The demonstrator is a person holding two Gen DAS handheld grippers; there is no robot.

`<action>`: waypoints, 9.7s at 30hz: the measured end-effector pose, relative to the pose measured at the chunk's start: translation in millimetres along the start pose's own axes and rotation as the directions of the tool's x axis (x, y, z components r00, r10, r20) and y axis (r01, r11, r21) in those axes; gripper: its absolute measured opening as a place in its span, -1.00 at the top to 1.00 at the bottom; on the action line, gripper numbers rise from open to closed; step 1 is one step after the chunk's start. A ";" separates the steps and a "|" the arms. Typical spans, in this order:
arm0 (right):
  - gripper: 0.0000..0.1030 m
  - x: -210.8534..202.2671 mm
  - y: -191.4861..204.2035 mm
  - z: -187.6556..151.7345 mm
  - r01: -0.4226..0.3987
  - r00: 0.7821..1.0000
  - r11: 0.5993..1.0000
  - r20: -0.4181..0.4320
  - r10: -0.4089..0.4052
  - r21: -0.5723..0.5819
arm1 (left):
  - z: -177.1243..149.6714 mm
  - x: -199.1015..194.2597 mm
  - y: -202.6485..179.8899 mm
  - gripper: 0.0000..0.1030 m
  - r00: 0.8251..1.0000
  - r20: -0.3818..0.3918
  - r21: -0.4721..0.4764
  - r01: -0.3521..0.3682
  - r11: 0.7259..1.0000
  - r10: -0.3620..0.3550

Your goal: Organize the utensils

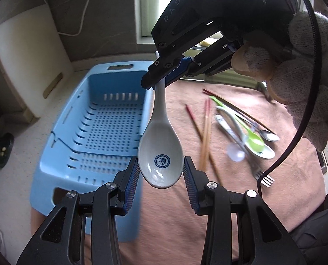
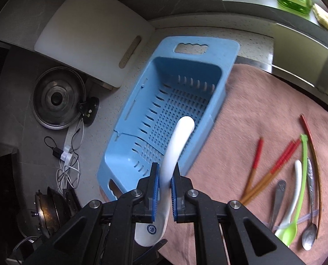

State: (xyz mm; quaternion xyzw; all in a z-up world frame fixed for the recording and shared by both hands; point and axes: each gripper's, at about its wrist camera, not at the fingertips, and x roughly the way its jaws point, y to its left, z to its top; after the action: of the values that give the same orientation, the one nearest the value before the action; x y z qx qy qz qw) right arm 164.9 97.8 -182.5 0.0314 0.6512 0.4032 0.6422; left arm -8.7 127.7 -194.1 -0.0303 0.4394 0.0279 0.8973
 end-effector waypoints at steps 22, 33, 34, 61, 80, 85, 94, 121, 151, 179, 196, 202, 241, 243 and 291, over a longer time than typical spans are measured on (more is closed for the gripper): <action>0.83 81.1 8.4 55.4 0.038 0.997 0.999 -0.066 -0.037 0.017 | 15.2 60.4 68.2 0.25 0.990 -0.140 -0.025 0.011 1.000 -0.014; 0.73 95.0 7.6 58.2 0.067 0.995 0.998 -0.080 -0.067 -0.005 | 13.4 73.4 72.7 0.25 0.985 -0.170 -0.035 0.014 0.999 -0.020; 0.67 94.8 8.3 57.8 0.070 0.994 0.998 -0.079 -0.070 -0.010 | 13.4 74.1 72.4 0.25 0.985 -0.173 -0.035 0.011 0.999 -0.017; 0.07 -67.9 -28.4 -31.6 0.150 0.943 0.989 0.299 -0.147 0.014 | 20.4 6.8 77.4 0.25 1.000 -0.007 -0.071 0.013 0.997 -0.014; 0.08 -137.9 -116.5 -122.7 0.290 0.893 0.947 0.317 -0.320 0.139 | 22.7 20.6 -16.5 0.25 0.988 -0.050 0.039 0.148 0.988 -0.146; 0.08 -146.9 -142.0 -127.6 0.252 0.912 0.955 0.292 -0.289 0.159 | 22.0 27.5 -34.8 0.25 0.989 -0.062 0.031 0.138 0.990 -0.136; 0.25 -136.0 -173.1 -113.3 0.134 0.959 0.972 0.224 -0.176 0.191 | 23.8 45.5 -45.8 0.25 0.990 -0.101 0.009 0.104 0.995 -0.102; 0.60 -67.0 -205.2 -72.1 0.263 0.957 0.953 0.082 -0.277 0.148 | 60.1 121.2 -73.7 0.44 0.963 -0.267 0.179 0.083 0.980 -0.033; 0.78 -50.3 -198.4 -50.7 0.301 0.950 0.948 0.054 -0.307 0.102 | 62.1 140.4 -88.4 0.79 0.944 -0.328 0.226 0.122 0.967 -0.042; 0.88 -66.7 -209.3 -73.6 0.252 0.963 0.958 0.058 -0.262 0.140 | 60.1 140.2 -86.1 0.84 0.941 -0.330 0.185 0.138 0.973 -0.071; 0.88 -71.9 -212.6 -79.7 0.232 0.966 0.958 0.072 -0.247 0.170 | 55.0 136.1 -74.2 0.89 0.936 -0.319 0.046 0.171 0.984 -0.148; 0.88 -70.9 -211.6 -79.2 0.233 0.966 0.958 0.072 -0.247 0.164 | 53.9 136.3 -72.4 0.89 0.936 -0.321 0.042 0.170 0.985 -0.148; 0.88 -69.1 -211.0 -77.4 0.227 0.968 0.961 0.074 -0.241 0.161 | 57.6 134.3 -58.5 0.88 0.934 -0.338 0.041 0.140 0.989 -0.118; 0.88 -69.5 -211.1 -77.1 0.227 0.968 0.961 0.074 -0.241 0.160 | 56.3 140.2 -64.8 0.88 0.930 -0.355 0.065 0.129 0.990 -0.097; 0.88 -99.9 -181.1 -95.3 0.106 0.975 0.969 0.170 -0.146 0.221 | 79.1 92.5 -71.1 0.89 0.962 -0.222 0.022 0.168 0.986 -0.159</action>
State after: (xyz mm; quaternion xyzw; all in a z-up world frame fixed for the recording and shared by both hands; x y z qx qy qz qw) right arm 186.4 -126.1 -218.3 0.0950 0.6284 0.2854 0.7174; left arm 115.7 65.2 -216.6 -0.0509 0.5324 -0.0589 0.8429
